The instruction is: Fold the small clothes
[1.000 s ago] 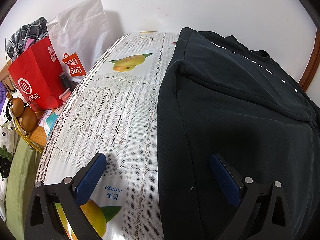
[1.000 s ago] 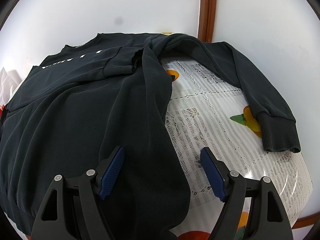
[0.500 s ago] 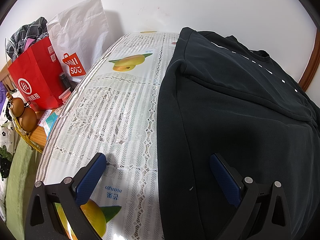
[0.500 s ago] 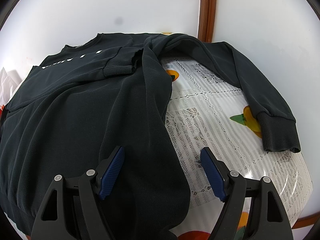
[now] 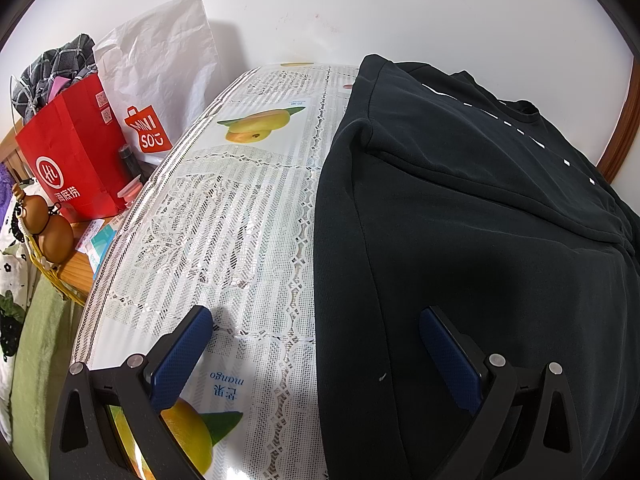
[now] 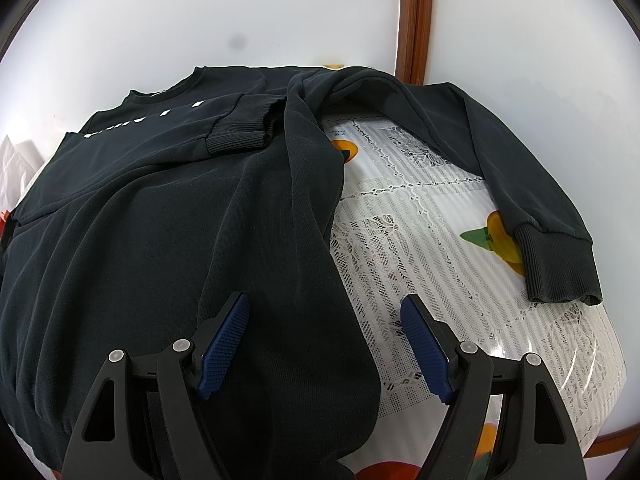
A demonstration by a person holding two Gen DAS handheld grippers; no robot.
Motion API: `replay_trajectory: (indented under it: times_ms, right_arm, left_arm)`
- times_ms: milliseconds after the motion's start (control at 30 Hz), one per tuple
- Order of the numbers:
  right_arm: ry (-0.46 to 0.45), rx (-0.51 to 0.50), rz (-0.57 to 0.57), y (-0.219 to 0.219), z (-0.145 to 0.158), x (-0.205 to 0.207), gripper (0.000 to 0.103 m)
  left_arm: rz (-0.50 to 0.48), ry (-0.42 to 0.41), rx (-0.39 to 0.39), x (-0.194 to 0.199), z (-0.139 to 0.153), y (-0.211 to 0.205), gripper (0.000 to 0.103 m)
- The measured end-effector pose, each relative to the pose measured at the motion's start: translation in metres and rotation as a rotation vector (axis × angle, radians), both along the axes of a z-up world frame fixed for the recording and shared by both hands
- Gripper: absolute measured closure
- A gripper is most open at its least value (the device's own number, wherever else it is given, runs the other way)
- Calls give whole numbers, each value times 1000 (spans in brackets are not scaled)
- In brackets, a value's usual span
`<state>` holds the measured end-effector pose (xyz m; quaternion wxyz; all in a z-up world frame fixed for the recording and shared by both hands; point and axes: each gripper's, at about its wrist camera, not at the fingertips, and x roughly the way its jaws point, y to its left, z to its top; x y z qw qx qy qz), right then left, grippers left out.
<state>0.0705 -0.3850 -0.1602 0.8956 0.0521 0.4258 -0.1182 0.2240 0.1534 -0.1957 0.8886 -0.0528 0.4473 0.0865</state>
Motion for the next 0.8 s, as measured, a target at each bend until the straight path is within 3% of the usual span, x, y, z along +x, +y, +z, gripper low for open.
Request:
replay_trajectory:
  times_ms: [800]
  right_arm:
    - [-16,10,2,0,3,-5,26]
  left_arm:
    - [0,0,-1,0,0,0,0]
